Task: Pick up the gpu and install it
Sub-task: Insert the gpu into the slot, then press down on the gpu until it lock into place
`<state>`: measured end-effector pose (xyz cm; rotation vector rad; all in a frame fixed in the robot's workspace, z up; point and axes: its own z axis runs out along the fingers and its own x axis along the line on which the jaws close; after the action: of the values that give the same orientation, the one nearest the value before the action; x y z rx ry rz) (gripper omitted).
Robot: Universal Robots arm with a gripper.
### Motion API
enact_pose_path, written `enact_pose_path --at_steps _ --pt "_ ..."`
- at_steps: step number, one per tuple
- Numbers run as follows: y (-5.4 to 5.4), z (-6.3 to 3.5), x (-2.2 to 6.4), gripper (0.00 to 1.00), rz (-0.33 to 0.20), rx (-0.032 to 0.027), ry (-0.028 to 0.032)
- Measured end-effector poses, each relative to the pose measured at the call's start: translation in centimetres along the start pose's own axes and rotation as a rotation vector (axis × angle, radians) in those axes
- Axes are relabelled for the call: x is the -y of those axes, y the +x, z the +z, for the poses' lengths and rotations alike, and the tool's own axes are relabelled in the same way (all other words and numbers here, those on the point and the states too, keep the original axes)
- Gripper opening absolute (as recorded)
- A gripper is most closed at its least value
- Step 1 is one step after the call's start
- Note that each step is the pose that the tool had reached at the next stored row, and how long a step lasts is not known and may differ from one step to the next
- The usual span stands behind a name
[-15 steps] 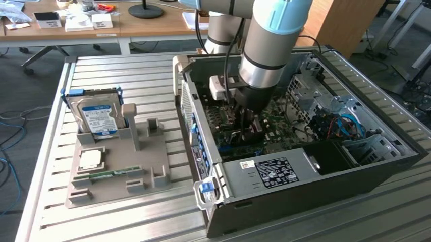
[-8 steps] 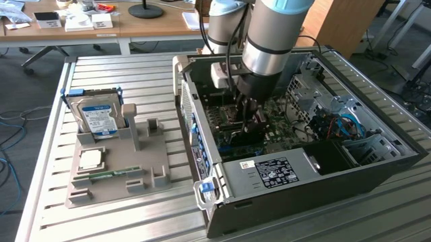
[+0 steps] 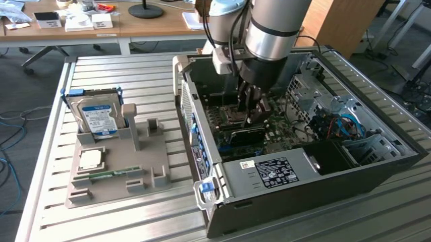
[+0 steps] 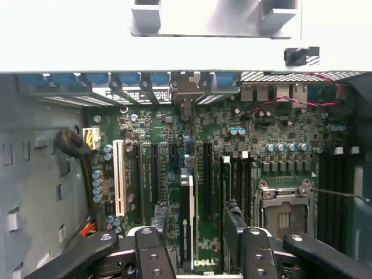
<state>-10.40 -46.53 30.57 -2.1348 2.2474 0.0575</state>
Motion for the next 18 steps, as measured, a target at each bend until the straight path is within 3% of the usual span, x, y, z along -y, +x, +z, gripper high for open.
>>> enact_pose_path --at_steps 4,9,18 --pt "0.0 -0.32 0.00 0.52 0.000 -0.0001 0.0000" --pt "-0.1 -1.46 0.00 0.52 0.000 -0.0001 0.0000" --pt "-0.1 -1.49 0.00 0.52 0.000 0.0000 0.0001"
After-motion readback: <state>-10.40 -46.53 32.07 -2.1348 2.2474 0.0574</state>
